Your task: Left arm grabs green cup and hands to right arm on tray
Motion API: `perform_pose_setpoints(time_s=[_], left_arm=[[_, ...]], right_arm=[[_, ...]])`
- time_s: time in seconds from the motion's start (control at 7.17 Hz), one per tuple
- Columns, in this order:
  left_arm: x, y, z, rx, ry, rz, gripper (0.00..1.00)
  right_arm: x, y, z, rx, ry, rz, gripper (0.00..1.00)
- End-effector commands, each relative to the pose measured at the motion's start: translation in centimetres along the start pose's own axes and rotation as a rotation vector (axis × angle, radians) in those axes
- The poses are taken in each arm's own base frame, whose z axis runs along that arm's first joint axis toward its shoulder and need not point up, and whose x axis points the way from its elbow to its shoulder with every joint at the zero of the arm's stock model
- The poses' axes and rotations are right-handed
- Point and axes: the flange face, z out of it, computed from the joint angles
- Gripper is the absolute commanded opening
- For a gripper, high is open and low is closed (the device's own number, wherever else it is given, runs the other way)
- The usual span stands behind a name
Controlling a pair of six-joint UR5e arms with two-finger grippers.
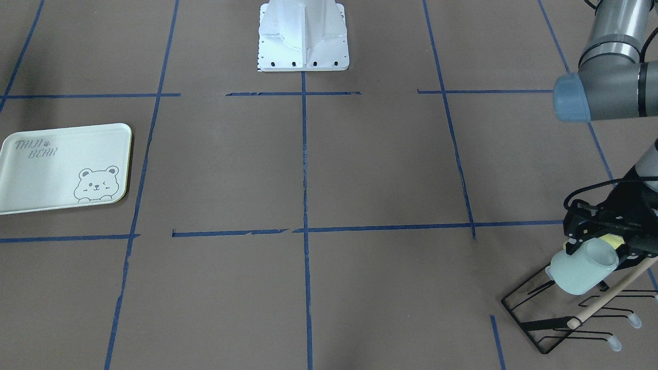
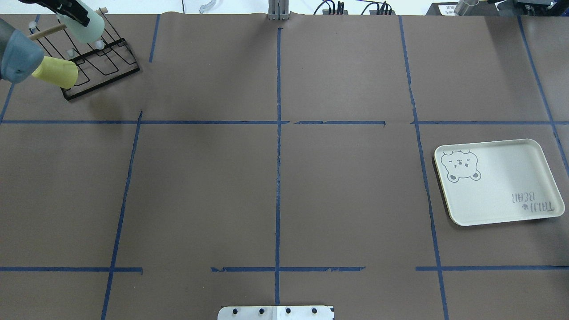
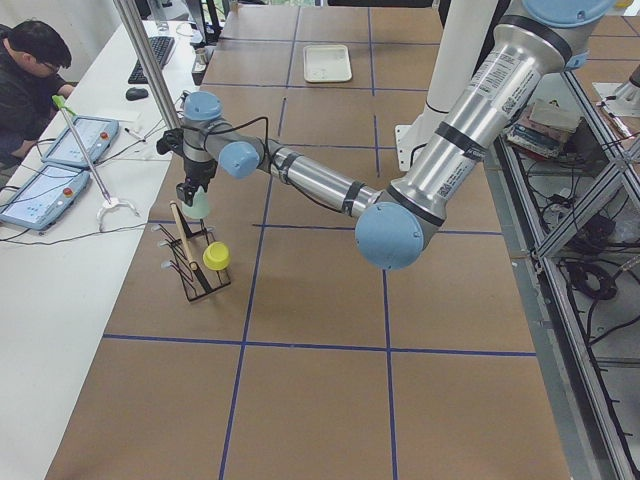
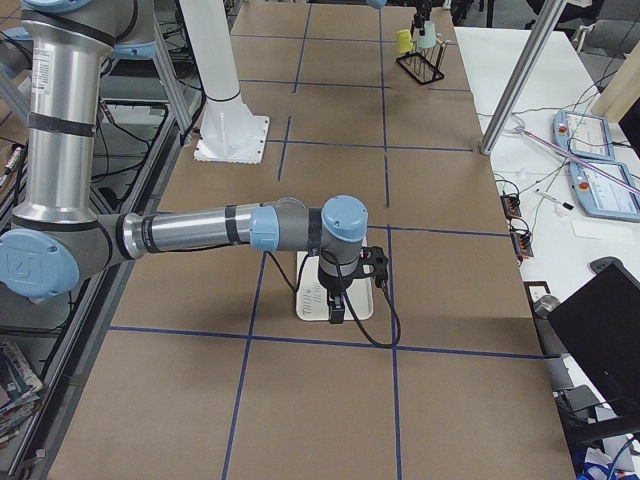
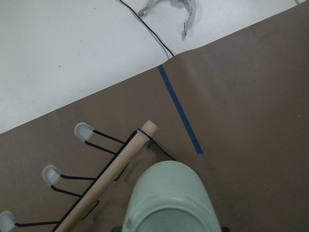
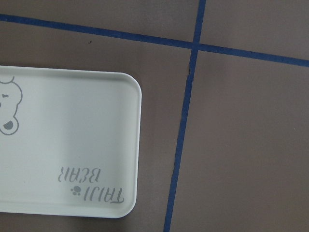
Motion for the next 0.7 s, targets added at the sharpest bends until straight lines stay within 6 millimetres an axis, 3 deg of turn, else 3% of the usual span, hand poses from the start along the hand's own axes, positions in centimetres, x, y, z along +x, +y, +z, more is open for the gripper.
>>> perform_pose_setpoints(time_s=[0.0,0.28,0.42,0.56], left_arm=[[5.4,1.4,-1.1,0.009,0.060,-0.182,0.49],[15.4,4.2,2.2,0.036,0.261,-0.469,0.49],[17.9,5.4,2.2,0.072,0.384,-0.556,0.49],[20.4,6.7,2.2,0.085,0.523,-0.648,0.49]], right_arm=[[-1.3,-0.6,-0.8,0.022,-0.046,-0.024,1.00],[-3.3,-2.1,-2.0,0.113,-0.150,-0.113,1.00],[-4.1,-2.6,-2.0,0.139,-0.205,-0.152,1.00],[-6.0,-4.8,-3.2,0.158,-0.317,-0.154,1.00]])
